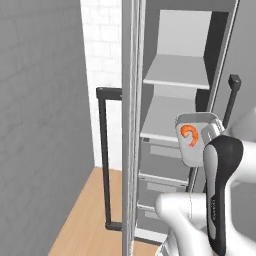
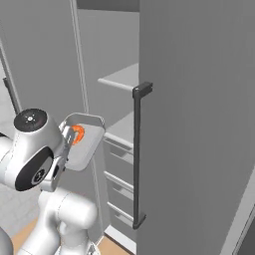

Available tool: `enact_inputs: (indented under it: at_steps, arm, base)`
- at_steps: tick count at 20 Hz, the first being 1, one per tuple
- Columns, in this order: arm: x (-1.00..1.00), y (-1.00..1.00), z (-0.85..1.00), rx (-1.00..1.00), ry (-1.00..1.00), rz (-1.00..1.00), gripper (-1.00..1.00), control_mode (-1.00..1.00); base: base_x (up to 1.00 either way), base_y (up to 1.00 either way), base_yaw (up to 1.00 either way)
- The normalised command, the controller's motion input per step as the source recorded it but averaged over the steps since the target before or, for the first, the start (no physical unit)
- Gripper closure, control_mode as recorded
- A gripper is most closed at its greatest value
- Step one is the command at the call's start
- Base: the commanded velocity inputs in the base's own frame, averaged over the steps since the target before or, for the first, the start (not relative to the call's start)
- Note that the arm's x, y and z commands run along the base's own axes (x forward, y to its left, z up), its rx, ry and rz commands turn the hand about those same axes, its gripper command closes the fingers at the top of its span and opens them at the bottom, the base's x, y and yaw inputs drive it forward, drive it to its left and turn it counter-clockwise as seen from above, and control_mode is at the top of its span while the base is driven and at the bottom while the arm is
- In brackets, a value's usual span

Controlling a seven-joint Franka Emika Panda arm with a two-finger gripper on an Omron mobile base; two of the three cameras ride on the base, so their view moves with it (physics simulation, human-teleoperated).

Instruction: Take the meat container that has the shrimp and place it on the second highest rack of the freezer. Then take the vegetable container that has the tomato and lime and place it on the highest rack of the freezer.

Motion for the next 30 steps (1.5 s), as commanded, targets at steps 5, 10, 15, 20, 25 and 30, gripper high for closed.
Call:
enact_inputs:
  at_steps: [5,10,15,20,25,30]
  arm:
    - [0.0,0.0,0.0,0.0,0.0,0.0,1.0,1.0]
    - [0.0,0.0,0.0,0.0,0.0,0.0,1.0,1.0]
    - [0.0,0.0,0.0,0.0,0.0,0.0,1.0,1.0]
    - [0.0,0.0,0.0,0.0,0.0,0.0,1.0,1.0]
    - [0.0,0.0,0.0,0.0,0.0,0.0,1.0,1.0]
    - [0.0,0.06,0.0,0.0,0.0,-0.11,1.0,-1.0]
  base:
    - [0.67,0.0,-0.21]
    - [0.72,0.08,-0.02]
    - [0.43,0.49,0.05]
    - [0.06,0.14,0.02]
    - [-0.02,0.08,-0.03]
    - [0.04,0.12,-0.11]
